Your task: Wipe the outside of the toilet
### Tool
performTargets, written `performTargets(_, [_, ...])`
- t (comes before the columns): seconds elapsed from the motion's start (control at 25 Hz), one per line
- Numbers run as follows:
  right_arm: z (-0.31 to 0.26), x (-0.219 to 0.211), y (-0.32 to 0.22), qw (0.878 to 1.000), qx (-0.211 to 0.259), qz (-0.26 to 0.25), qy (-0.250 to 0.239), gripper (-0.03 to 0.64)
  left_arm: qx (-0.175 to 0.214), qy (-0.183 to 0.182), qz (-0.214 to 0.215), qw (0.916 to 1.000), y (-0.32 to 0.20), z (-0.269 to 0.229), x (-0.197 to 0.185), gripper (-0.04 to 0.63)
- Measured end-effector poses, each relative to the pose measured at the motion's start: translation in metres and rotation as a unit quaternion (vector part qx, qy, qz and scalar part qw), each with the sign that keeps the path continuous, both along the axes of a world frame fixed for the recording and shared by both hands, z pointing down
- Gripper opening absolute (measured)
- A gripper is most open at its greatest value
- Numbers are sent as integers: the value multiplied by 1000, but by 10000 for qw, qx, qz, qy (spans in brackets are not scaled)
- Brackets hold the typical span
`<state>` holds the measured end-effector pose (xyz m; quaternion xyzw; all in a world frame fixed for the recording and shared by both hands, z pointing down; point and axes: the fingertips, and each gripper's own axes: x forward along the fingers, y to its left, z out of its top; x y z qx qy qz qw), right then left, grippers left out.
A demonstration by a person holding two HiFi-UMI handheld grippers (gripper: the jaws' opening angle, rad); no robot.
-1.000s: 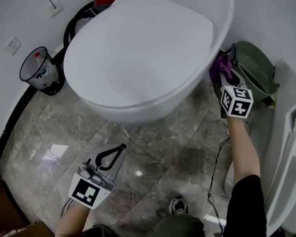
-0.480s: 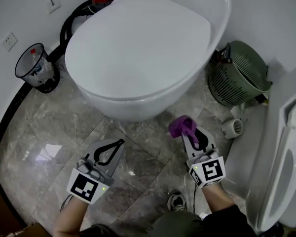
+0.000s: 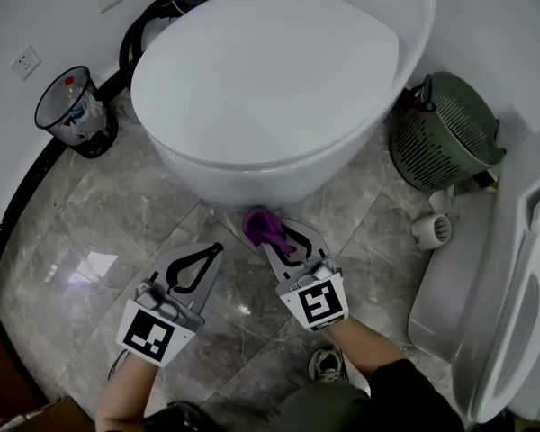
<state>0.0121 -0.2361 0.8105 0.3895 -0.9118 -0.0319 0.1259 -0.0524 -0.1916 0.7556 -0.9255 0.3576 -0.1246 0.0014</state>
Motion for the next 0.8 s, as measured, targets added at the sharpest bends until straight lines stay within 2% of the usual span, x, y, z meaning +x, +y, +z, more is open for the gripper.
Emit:
performTargets(0.2, [-4,4,-4,9997,198,-133,80,91,-53,-54,51,10000,0,5,6,6])
performTargets(0.48, [-16,56,-17,9997,228,88,9,92,-135,-47,110,9998,-3,12,19,6])
performTargets(0.64, [-20,98,-33,9988,228,423,21,92,-156,-40,157,9997,-7,14,29,6])
performTargets(0.8, [-25,149,-65,9945,330,991,-56,92,-211,-34,210,9996,-9,17,40,6])
